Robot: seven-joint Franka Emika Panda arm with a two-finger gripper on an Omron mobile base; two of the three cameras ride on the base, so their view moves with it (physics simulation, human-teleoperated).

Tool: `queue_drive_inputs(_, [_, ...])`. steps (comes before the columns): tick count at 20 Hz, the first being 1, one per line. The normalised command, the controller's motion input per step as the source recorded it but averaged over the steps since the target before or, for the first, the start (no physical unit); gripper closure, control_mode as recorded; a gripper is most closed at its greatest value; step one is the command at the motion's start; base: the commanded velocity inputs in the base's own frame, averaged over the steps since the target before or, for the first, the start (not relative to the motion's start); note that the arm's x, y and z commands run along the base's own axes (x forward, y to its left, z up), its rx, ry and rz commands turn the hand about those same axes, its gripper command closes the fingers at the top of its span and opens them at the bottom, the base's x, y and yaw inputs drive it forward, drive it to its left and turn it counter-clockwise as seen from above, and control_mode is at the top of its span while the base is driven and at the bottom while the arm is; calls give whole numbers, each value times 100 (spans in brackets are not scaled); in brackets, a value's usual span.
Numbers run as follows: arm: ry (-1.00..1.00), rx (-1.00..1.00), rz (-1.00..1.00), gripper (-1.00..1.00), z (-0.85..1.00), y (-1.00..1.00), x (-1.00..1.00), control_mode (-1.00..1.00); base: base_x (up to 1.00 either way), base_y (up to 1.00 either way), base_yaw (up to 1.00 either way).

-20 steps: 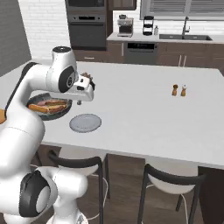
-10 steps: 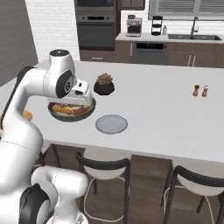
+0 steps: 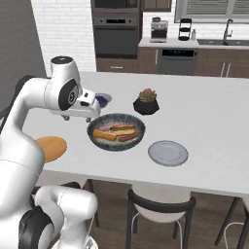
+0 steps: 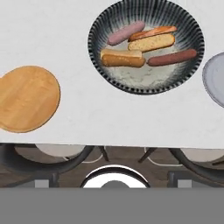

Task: Place one bun and one sausage from the bowl on each plate.

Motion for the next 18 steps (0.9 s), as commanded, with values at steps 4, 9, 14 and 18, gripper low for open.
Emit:
queue_drive_inputs(4, [0, 0, 0, -100, 0, 0, 0, 100, 44, 65, -8])
queue_drive_inputs(9, [0, 2, -27, -100, -40, -1, 56, -100, 7, 9, -3])
queue_drive_inputs(14, [6, 23, -45, -100, -76, -8, 96, -100, 0, 0, 0])
queue_drive_inputs(18, [11, 21, -48, -100, -80, 8, 100, -100, 0, 0, 0])
